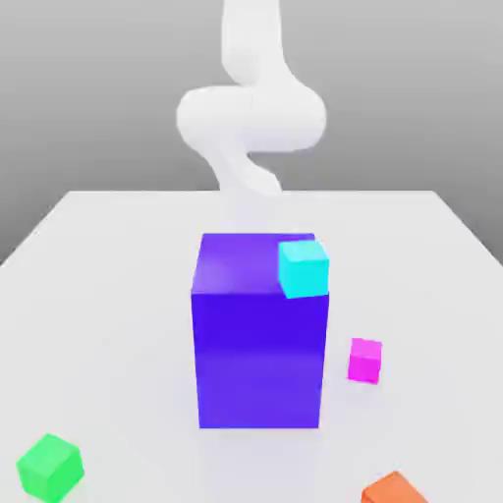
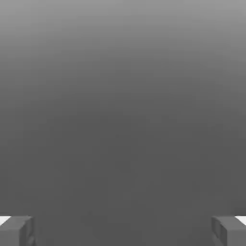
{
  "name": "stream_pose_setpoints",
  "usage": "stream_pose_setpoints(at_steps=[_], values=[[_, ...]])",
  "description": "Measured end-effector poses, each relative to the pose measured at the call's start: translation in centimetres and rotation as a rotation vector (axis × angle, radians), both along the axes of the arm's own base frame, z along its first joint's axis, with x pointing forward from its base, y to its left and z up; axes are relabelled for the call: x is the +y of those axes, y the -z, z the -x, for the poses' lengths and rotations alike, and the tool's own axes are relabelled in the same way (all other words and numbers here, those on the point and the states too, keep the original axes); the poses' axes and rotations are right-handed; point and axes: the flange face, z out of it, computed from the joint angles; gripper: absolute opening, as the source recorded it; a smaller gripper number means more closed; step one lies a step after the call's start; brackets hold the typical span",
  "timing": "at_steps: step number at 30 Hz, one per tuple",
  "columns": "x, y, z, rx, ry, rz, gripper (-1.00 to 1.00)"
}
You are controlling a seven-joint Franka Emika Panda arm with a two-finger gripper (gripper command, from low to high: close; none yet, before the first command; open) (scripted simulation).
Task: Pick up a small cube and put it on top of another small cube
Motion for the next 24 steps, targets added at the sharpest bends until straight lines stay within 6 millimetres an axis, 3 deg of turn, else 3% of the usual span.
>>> stream_pose_setpoints(at_steps=[6,12,18,24], values=[[5.7,7.9,-2.9,0.113,0.160,-0.147,0.00],[9.8,16.3,-4.2,0.229,0.350,-0.278,0.00],[12.5,24.7,-3.9,0.341,0.571,-0.393,0.00],[14.2,32.6,-2.0,0.439,0.819,-0.487,0.00]])
